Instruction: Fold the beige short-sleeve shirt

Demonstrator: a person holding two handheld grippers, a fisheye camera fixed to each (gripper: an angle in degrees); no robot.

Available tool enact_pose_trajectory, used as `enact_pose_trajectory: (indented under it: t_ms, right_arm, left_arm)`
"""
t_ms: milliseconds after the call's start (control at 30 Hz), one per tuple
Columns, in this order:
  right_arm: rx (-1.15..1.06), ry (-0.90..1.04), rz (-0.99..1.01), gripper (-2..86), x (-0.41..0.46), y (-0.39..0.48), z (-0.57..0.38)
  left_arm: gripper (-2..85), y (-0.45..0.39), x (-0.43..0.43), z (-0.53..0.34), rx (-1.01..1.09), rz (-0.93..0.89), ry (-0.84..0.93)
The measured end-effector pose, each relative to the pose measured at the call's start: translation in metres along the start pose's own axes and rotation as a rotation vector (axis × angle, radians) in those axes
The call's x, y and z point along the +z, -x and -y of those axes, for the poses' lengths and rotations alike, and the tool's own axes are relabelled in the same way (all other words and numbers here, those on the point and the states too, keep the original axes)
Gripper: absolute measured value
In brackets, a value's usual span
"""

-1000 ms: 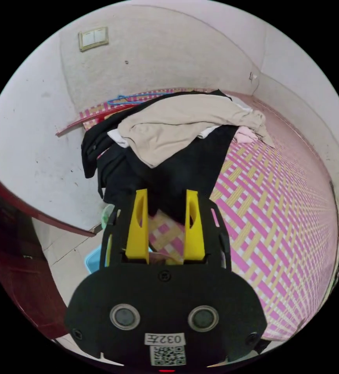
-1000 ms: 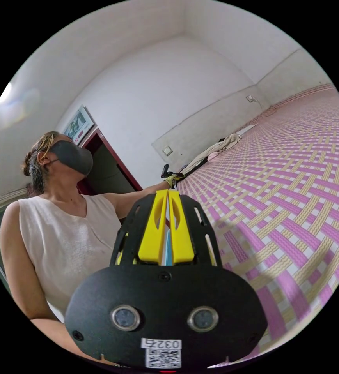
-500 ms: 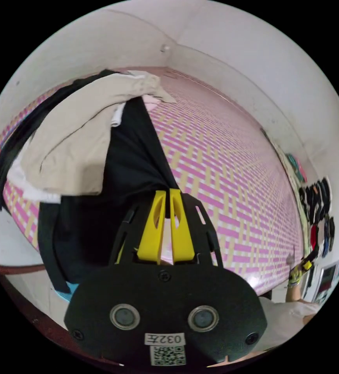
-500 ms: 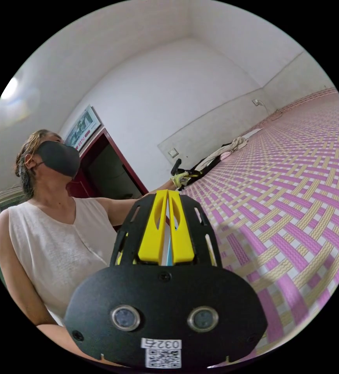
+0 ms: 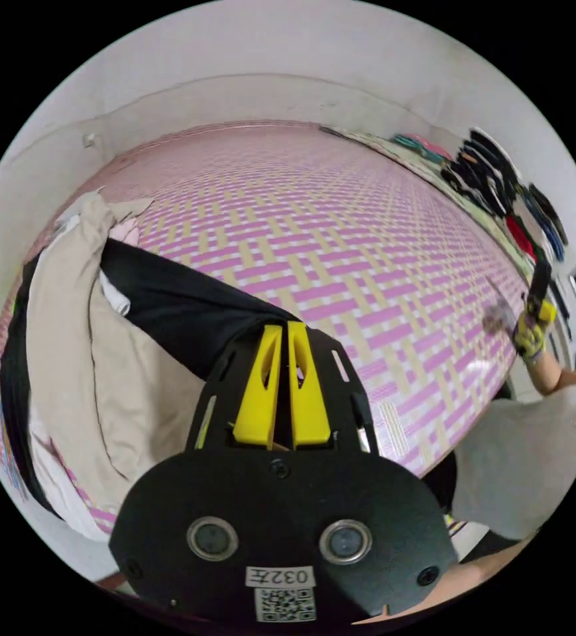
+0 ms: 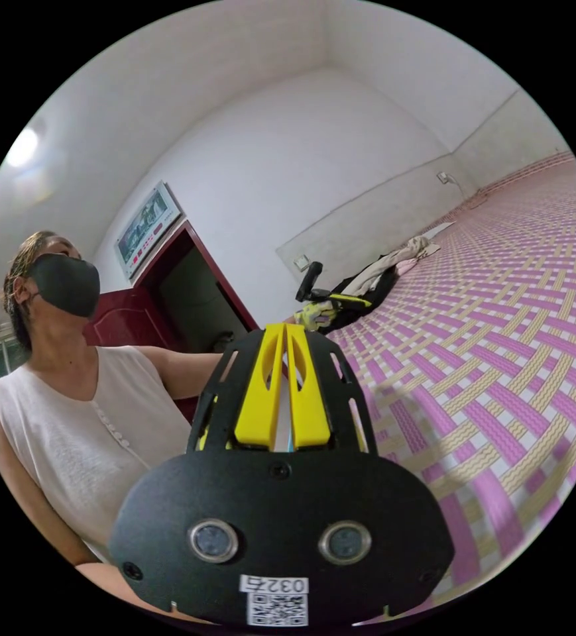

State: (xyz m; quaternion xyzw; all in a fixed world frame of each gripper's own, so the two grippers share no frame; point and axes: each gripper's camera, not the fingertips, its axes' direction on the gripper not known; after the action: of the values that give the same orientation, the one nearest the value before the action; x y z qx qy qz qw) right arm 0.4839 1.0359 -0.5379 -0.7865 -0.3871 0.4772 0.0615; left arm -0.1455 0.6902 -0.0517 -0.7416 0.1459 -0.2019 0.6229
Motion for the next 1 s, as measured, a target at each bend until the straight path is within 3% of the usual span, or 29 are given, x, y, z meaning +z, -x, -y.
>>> enact_pose_trajectory:
  t_ms: [133, 367, 433, 533, 633, 767, 867, 1000]
  right_arm:
    - [0.004, -0.009, 0.01, -1.0, -0.006, -0.001, 0.003]
    - [0.002, -0.017, 0.012, -1.0, -0.014, 0.0, 0.005]
    - [0.008, -0.026, 0.024, -1.0, -0.017, -0.002, 0.006]
    - [0.016, -0.035, 0.038, -1.0, -0.02, -0.004, 0.007]
    - [0.018, -0.04, 0.041, -1.0, -0.021, -0.005, 0.008]
    - [0.013, -0.039, 0.021, -1.0, -0.021, -0.003, 0.008]
    - [0.011, -0.036, 0.0, -1.0, -0.02, -0.001, 0.008]
    - [0.015, -0.03, -0.015, -1.0, -0.018, -0.001, 0.007]
  left_arm:
    - [-0.9, -0.033, -0.009, -0.016, 0.191, 0.003, -0.003]
    - [-0.6, -0.019, -0.049, -0.066, 0.302, -0.25, 0.063]
    - [-0.4, -0.004, -0.079, -0.091, 0.273, -0.239, -0.003]
    - [0.4, 0.039, -0.139, -0.132, 0.073, -0.2, -0.25]
    - [0.9, 0.086, -0.162, -0.148, -0.269, -0.068, -0.411]
    - [3.3, 0.12, -0.116, -0.105, -0.537, 0.196, -0.239]
    - [5.4, 0.131, -0.06, -0.065, -0.576, 0.398, 0.007]
    - [4.4, 0.124, -0.029, -0.043, -0.372, 0.676, 0.101]
